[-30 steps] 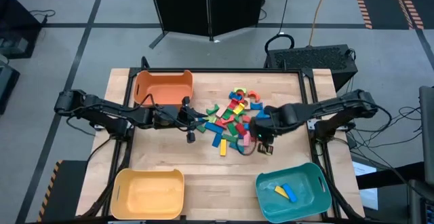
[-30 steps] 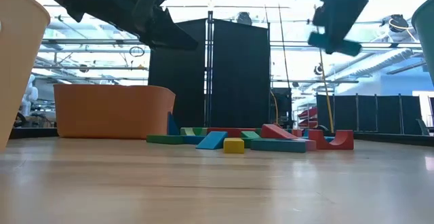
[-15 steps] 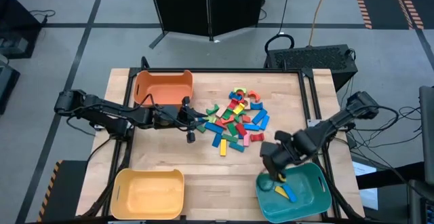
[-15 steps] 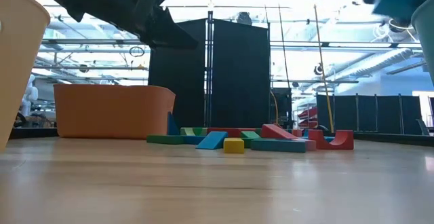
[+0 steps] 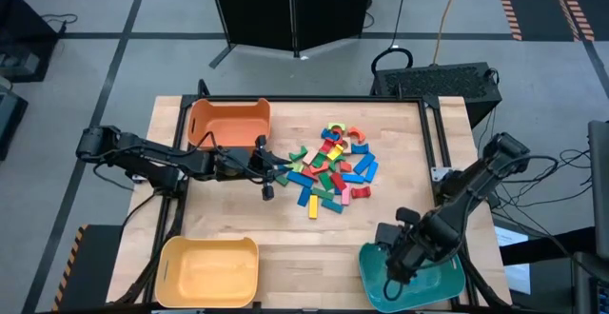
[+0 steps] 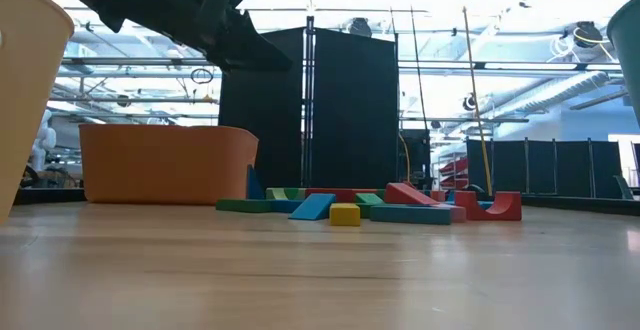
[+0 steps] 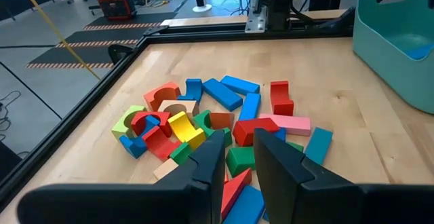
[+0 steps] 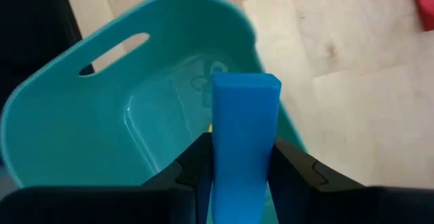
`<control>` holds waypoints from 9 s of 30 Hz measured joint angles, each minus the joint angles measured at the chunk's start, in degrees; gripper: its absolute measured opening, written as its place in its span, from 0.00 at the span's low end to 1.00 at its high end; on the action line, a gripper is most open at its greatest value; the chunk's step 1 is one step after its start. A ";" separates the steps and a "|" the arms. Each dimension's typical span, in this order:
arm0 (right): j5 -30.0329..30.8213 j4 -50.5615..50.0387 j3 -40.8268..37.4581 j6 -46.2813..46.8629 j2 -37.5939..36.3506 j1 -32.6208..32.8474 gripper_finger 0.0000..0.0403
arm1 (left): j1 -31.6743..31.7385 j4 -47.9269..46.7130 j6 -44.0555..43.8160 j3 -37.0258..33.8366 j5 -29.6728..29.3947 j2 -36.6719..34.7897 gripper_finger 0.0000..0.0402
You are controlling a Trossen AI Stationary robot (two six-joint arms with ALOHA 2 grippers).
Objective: Sort blocks by size
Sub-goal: Put the blue rectangular block into the blue bin
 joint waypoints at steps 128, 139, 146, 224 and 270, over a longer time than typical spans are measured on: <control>5.72 6.22 -0.01 -50.94 24.67 -46.50 0.42 | -0.02 -0.55 -0.95 -0.02 0.00 -0.02 0.20; 5.69 6.62 0.01 -50.83 24.56 -46.47 0.23 | -0.02 -0.55 -1.03 -0.02 0.00 -0.02 0.20; 5.72 6.64 0.01 -50.86 24.56 -46.45 0.21 | -0.01 -0.55 -1.05 -0.02 0.00 -0.02 0.20; 4.12 -7.37 -0.01 5.27 -0.57 -2.51 0.22 | 0.00 -0.49 -1.40 -0.02 -0.02 -0.02 0.20; -1.79 3.18 0.01 -2.56 14.15 2.68 0.35 | -0.02 -0.04 -1.53 -0.02 0.00 -0.02 0.20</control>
